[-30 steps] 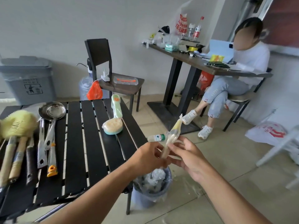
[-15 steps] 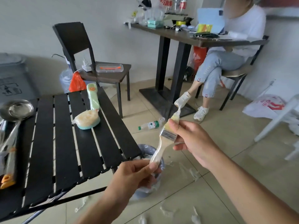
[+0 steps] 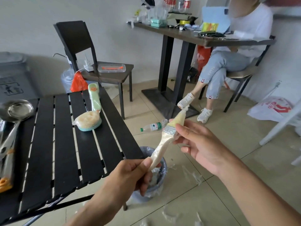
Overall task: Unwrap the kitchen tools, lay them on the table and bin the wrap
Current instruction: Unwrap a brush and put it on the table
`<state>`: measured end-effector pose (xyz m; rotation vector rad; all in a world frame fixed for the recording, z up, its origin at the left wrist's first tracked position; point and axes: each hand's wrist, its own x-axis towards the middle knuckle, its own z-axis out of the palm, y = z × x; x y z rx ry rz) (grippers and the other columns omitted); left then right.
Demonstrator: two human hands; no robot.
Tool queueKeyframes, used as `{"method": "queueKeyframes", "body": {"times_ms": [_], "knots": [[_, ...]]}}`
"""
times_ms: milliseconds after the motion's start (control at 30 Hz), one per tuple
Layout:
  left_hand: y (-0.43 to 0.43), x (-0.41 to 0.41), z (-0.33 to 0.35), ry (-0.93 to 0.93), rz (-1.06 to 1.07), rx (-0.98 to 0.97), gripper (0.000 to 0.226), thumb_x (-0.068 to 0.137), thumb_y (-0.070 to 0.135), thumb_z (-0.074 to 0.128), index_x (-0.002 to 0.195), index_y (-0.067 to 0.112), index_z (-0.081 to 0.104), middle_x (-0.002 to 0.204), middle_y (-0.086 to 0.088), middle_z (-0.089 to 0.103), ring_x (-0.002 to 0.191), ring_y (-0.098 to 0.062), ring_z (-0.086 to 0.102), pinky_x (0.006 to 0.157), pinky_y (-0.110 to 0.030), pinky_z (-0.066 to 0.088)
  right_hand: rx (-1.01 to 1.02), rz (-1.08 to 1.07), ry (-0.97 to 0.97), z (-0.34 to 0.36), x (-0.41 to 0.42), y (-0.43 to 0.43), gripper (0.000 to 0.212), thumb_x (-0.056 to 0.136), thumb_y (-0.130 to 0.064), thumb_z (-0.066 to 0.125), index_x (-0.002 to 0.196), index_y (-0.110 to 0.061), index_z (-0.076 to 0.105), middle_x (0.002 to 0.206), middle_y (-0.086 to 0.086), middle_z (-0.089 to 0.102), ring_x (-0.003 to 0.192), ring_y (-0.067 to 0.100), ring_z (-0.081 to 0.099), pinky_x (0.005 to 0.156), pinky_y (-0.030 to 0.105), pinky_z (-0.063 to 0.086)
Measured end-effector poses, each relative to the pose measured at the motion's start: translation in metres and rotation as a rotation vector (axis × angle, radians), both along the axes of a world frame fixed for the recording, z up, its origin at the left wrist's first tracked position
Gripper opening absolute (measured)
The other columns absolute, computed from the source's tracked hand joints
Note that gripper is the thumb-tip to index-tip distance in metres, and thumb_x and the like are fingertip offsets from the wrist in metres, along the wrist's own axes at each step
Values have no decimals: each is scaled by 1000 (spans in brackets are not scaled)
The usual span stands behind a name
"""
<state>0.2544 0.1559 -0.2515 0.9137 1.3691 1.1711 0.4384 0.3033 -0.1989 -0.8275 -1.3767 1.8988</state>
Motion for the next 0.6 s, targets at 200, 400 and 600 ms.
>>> {"method": "queueKeyframes", "body": {"times_ms": [200,400,600], "knots": [[-5,2,14,279,127,185,20,83,50,81,102,45,82,90,12,82,81,-3,77,71,-13,56,16,-50,61,-4,-4,-12,15,72,-40,84,79,-27,80,80,1,72,69,16,70,56,21,55],[-10,5,23,346,292,254,17,78,26,91,94,33,88,80,17,81,63,6,71,58,-5,49,53,-34,89,-4,-4,-17,40,66,-49,97,88,-21,79,83,7,73,68,18,70,62,24,60],[-10,-3,24,263,237,212,13,88,26,84,92,38,87,75,7,80,44,7,55,47,-6,41,90,17,80,-5,-9,-21,51,68,-58,96,100,-22,81,89,5,75,71,17,70,64,24,60]]}}
